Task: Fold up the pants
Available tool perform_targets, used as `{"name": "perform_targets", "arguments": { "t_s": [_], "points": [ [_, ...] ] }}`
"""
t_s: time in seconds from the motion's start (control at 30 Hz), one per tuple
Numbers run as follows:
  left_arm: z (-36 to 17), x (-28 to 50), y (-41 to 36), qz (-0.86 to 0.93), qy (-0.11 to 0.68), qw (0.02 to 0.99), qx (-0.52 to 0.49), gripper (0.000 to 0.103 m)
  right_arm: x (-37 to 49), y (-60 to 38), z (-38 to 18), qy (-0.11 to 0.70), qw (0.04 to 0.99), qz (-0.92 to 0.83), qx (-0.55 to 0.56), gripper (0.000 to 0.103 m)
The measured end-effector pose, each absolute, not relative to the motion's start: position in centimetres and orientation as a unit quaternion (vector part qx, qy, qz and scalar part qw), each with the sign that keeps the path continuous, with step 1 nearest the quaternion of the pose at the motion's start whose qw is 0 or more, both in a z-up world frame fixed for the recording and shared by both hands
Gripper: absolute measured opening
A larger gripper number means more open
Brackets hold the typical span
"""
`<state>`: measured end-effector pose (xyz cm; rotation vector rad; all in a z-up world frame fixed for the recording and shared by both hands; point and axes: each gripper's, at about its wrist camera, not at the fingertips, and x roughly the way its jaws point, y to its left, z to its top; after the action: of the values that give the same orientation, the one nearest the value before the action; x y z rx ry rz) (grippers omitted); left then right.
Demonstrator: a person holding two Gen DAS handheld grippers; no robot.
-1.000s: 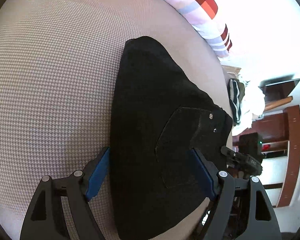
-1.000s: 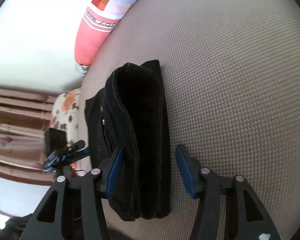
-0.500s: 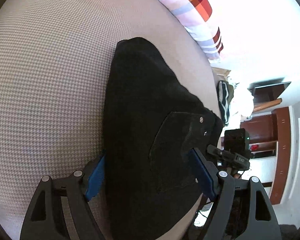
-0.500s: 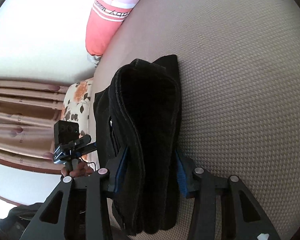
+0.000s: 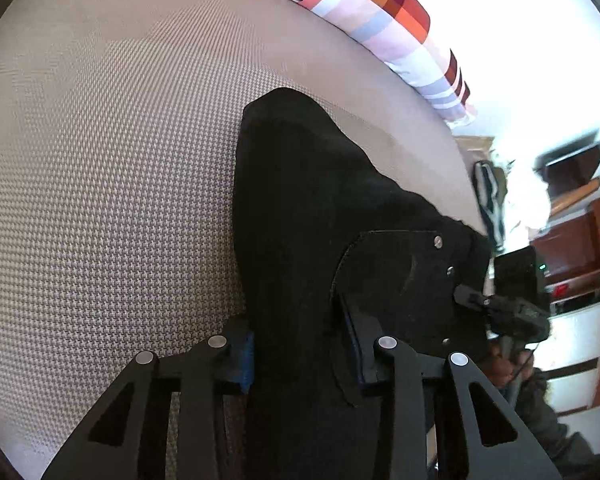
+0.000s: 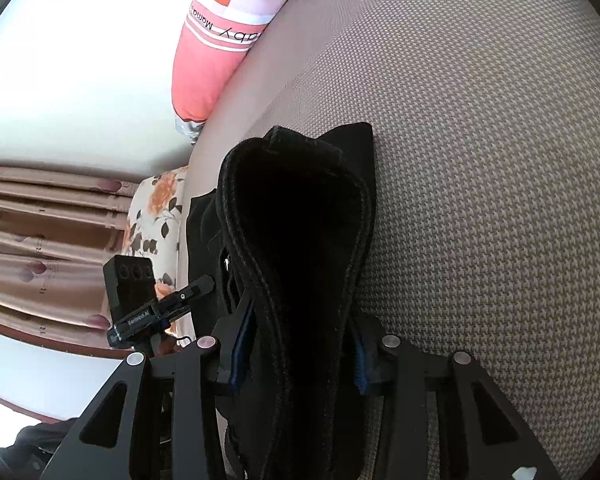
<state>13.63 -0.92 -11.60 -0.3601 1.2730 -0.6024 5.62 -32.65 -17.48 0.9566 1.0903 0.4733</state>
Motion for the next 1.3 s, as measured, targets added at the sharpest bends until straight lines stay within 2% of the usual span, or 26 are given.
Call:
{"name": "perform_targets", "arguments": {
  "t_s": [0.43,0.53,0.67,0.9,1.3],
  "points": [
    [-10.9,13.4,-4.7,-0.227,0.577,0.778,-0.100,0.036,5.7,-31.0,-15.8,0.503,0.757,0.150,0.388,0.037],
    [-10.7,13.2,-5.4,-0.220,0.570,0.787,-0.081,0.035,5.6,-30.5,-15.2,0.503,0.765,0.136,0.378,0.035],
    [-10.4,13.1,-5.8,-0.217,0.562,0.795,-0.068,0.030,5.4,-30.2,-14.0,0.497,0.774,0.122,0.374,0.027],
    [-9.6,12.3,-6.3,-0.218,0.541,0.811,-0.051,0.019,5.0,-29.4,-12.1,0.491,0.786,0.110,0.360,0.022],
    [-7.2,11.6,-4.1,-0.210,0.516,0.829,-0.048,0.016,6.4,-27.7,-10.4,0.485,0.786,0.125,0.363,0.020]
  ]
}}
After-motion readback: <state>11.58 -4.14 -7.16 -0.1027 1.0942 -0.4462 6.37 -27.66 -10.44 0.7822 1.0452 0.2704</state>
